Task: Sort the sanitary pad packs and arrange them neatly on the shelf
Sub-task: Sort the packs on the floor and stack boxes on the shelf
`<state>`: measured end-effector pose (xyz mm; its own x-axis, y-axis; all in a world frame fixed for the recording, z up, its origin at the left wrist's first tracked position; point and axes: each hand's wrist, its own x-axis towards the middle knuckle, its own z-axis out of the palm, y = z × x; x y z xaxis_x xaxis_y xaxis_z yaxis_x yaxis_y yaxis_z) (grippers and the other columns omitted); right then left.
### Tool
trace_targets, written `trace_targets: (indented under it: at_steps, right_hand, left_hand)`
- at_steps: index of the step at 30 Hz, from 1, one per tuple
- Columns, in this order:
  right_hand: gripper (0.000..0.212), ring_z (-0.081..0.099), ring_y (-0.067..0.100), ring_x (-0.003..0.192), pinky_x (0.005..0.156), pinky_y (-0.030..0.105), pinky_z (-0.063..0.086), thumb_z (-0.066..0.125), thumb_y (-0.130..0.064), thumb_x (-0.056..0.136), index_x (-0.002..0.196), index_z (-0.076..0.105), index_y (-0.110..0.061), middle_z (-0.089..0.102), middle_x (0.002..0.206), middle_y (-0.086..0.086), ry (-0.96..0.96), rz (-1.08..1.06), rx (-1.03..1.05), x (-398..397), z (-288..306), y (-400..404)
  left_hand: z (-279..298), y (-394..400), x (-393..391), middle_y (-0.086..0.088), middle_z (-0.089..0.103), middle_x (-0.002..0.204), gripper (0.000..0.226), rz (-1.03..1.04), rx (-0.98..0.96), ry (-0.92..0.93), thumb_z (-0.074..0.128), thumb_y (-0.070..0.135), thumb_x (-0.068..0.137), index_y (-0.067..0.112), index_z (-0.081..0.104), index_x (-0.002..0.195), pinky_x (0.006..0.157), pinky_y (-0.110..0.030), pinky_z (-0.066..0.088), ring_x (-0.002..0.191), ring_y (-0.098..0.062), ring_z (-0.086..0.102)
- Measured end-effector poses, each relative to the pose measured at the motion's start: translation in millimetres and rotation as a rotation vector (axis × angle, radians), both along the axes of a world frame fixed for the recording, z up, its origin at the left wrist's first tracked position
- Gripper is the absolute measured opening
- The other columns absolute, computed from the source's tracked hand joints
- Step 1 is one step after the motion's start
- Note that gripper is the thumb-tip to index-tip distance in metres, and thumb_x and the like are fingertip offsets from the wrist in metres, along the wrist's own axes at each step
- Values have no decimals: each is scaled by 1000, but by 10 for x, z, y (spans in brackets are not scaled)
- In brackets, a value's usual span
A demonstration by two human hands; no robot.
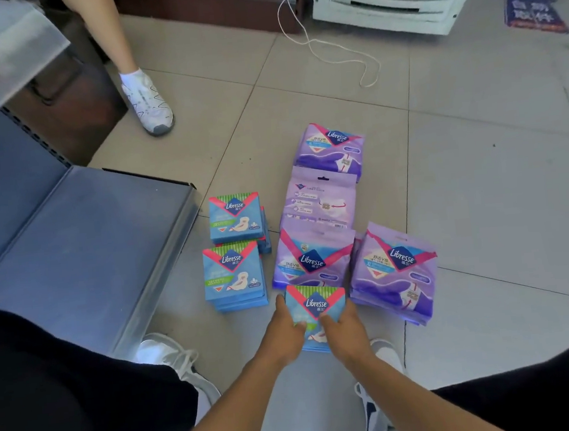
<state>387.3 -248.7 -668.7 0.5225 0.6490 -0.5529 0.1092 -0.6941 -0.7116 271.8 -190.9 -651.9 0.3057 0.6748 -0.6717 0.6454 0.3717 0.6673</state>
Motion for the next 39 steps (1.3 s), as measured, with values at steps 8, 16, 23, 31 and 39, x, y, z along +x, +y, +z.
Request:
trace_targets:
  at_steps: [8,16,23,31,39]
  right_hand:
    - [57,30,23,142,113,33,33,51,-31,99,147,29,-11,34,152,8,-555,361,-47,-19,419,-122]
    - [48,35,28,139,110,39,34,33,-40,100,146,40,-27,37,154,5,-818,830,4,-199,1104,-89]
    - [46,31,30,138,106,40,35,40,-41,97,140,43,-24,36,151,3,-928,1026,61,-539,1956,230]
    - [47,31,26,138,106,39,32,45,-36,94,140,44,-26,35,151,-1,-982,1048,303,-1184,3208,844]
    - [46,39,27,131,104,42,38,44,-35,95,140,44,-26,41,146,0,-1043,1051,541,-1717,4541,1474]
  left_hand:
    - [318,-103,-227,-7,37,151,74,-78,155,195,56,24,97,17,9,154,95,-21,38,135,-21,42]
    - [1110,-131,-657,-12,21,157,61,-466,439,510,46,28,97,12,23,151,114,-40,28,141,-34,26]
    - [1980,58,-1117,-15,26,154,63,-523,638,691,53,31,92,17,29,149,111,-41,32,138,-34,28]
    - [3372,309,-1886,-13,20,156,59,-365,745,842,49,30,96,16,28,149,111,-47,34,143,-34,19]
    - [4782,501,-2882,-10,23,154,56,-144,866,1023,51,34,92,18,36,143,106,-48,40,140,-32,24]
